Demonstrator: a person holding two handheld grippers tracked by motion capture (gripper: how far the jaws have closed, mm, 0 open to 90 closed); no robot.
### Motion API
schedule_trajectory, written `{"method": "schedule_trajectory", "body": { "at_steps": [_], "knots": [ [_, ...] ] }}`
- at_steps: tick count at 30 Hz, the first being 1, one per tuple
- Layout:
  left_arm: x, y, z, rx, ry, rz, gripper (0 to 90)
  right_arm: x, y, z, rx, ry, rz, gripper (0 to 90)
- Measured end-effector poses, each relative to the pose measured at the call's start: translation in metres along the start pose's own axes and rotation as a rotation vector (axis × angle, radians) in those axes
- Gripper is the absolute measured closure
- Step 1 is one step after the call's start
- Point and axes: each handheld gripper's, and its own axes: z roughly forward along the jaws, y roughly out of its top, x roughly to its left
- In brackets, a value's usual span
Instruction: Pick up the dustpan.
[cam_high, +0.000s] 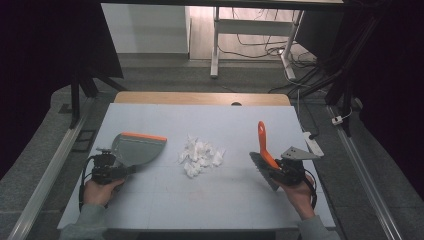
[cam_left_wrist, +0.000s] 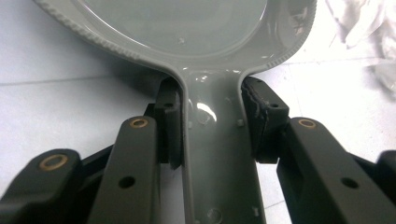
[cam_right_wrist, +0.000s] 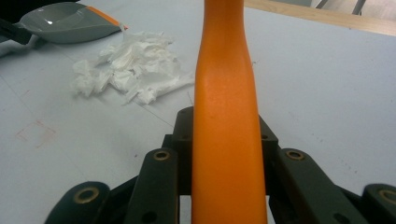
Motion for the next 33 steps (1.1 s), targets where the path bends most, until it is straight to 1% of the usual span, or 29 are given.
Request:
{"method": "schedule_trajectory", "body": {
  "at_steps": [2, 4, 6, 12, 18, 20, 23, 25, 27, 29, 33],
  "knots": [
    [0.000, 0.000, -0.002, -0.013, -0.007, 0.008, 61.8, 0.000, 0.000, 0.000, 0.004, 0.001, -0.002, 70.6],
    [0.000, -0.001, -0.002, -0.018, -0.015, 0.019, 61.8, 0.000, 0.000, 0.000, 0.005, 0.001, -0.002, 70.6],
    [-0.001, -0.001, -0.001, -0.019, -0.014, 0.029, 61.8, 0.000, 0.000, 0.000, 0.004, 0.001, -0.002, 70.6],
    [0.000, -0.001, -0.003, -0.036, -0.023, 0.042, 61.8, 0.000, 0.000, 0.000, -0.001, -0.002, -0.001, 70.6],
    [0.001, -0.001, -0.007, -0.070, -0.028, 0.060, 61.8, 0.000, 0.000, 0.000, -0.003, 0.000, -0.001, 70.6],
    [0.001, -0.001, -0.010, -0.086, -0.027, 0.079, 61.8, 0.000, 0.001, -0.001, -0.005, 0.000, 0.000, 70.6],
    [0.001, 0.000, -0.013, -0.100, -0.048, 0.107, 61.8, 0.000, 0.002, -0.002, -0.016, 0.002, 0.005, 70.6],
    [0.001, 0.001, -0.014, -0.099, -0.062, 0.125, 61.8, 0.000, 0.003, -0.003, -0.020, 0.001, 0.008, 70.7],
    [0.002, 0.002, -0.015, -0.103, -0.071, 0.139, 61.8, 0.000, 0.003, -0.003, -0.023, 0.000, 0.011, 70.6],
    [0.003, 0.003, -0.016, -0.109, -0.089, 0.147, 61.8, 0.000, 0.004, -0.003, -0.029, -0.003, 0.010, 70.7],
    [0.003, 0.005, -0.018, -0.122, -0.104, 0.183, 61.8, 0.000, 0.006, 0.000, -0.030, -0.004, 0.012, 70.6]
  ]
}}
